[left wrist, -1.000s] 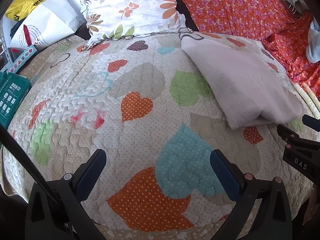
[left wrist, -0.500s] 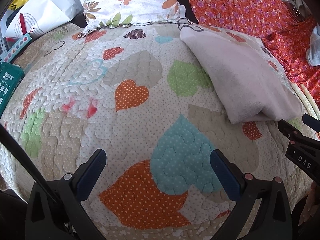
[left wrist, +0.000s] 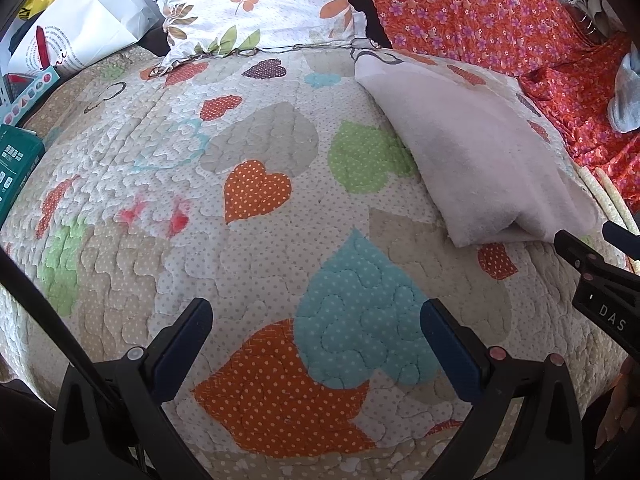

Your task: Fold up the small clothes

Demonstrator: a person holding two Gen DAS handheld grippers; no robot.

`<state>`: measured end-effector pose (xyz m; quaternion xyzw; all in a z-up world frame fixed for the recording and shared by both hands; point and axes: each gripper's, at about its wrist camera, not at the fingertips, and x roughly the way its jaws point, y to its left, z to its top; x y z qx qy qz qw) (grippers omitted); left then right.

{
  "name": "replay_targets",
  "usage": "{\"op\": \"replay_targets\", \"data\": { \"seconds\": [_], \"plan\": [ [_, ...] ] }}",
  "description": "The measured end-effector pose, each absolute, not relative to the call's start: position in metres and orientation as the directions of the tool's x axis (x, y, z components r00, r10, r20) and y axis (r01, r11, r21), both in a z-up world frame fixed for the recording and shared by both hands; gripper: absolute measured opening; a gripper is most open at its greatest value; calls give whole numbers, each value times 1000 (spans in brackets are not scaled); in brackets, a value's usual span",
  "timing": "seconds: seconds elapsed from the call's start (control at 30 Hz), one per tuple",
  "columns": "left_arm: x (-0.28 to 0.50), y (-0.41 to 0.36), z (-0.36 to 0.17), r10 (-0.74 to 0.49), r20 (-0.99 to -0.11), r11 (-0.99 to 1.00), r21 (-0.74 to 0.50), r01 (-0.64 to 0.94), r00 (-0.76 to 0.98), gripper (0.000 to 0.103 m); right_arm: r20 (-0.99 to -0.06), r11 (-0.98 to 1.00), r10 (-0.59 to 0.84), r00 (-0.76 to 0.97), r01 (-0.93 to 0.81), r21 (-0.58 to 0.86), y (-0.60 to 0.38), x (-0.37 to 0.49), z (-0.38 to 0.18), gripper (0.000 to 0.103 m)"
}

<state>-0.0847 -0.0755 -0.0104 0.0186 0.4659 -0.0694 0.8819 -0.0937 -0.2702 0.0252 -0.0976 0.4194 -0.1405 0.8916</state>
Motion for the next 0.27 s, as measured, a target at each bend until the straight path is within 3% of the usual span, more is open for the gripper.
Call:
{"op": "replay_targets", "data": {
  "seconds": [0.27],
  "plan": [
    [-86,-76,-8,-107,-821,990,-36,136,560,103,-721,942,-331,609,171,-288,-271,-94,25,81]
  ]
}}
